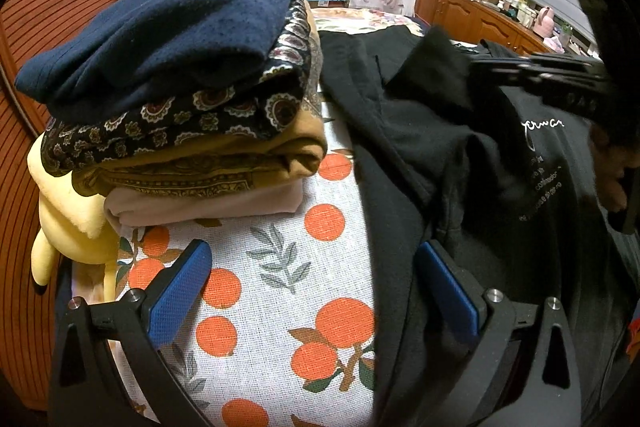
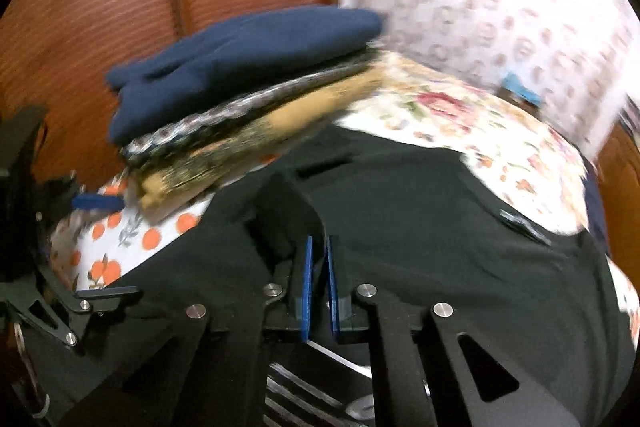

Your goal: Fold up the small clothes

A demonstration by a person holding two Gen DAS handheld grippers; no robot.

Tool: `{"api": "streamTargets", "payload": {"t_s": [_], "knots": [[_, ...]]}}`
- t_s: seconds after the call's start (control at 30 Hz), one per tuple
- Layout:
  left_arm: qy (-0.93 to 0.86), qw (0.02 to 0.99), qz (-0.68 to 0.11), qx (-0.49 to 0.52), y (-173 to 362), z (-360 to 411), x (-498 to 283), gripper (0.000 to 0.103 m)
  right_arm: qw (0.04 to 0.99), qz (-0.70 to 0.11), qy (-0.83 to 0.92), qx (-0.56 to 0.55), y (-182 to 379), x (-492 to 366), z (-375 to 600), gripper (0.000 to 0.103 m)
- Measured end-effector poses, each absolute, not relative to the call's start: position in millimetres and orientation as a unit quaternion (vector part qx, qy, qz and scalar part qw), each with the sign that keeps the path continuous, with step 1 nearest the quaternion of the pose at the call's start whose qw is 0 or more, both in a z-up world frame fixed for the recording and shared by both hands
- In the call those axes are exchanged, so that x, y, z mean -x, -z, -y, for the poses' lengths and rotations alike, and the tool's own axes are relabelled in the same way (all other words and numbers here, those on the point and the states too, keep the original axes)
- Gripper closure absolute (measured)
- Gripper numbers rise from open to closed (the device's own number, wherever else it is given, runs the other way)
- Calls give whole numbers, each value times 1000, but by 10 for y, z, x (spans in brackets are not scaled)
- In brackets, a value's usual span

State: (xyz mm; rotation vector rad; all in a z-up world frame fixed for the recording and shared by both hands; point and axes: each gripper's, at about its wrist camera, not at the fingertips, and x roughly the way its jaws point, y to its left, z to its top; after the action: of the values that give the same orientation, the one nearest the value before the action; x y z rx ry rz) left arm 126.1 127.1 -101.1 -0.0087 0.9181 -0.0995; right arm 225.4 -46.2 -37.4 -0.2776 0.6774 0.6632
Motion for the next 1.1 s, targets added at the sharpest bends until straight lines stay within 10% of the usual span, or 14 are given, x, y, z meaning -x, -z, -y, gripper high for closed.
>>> {"api": "streamTargets", "payload": {"t_s": [0.17, 0.23, 0.4, 0.73, 0.9, 1.1], "knots": [[48, 895, -443, 4, 1014, -1269, -1259, 0, 896, -350, -253, 103, 429, -2305, 917, 95], [48, 895, -443, 4, 1013, -1270, -1259, 0, 903, -347, -231, 109, 421, -2284, 995, 71], [48, 895, -443, 4, 1013, -1268, -1260, 0, 898, -342, -265, 84, 387, -2176, 966, 59], [48, 895, -443, 4, 1012, -1267, -1257, 0, 869, -385, -302, 70, 718, -2552, 789, 59], [47, 895, -443, 4, 1012, -1264, -1257, 0, 858, -371, -346, 77, 710, -2572, 735, 98], [47, 895, -443, 4, 1014, -1266, -1258, 0, 898, -314, -294, 94, 391, -2366, 1087, 100]]}}
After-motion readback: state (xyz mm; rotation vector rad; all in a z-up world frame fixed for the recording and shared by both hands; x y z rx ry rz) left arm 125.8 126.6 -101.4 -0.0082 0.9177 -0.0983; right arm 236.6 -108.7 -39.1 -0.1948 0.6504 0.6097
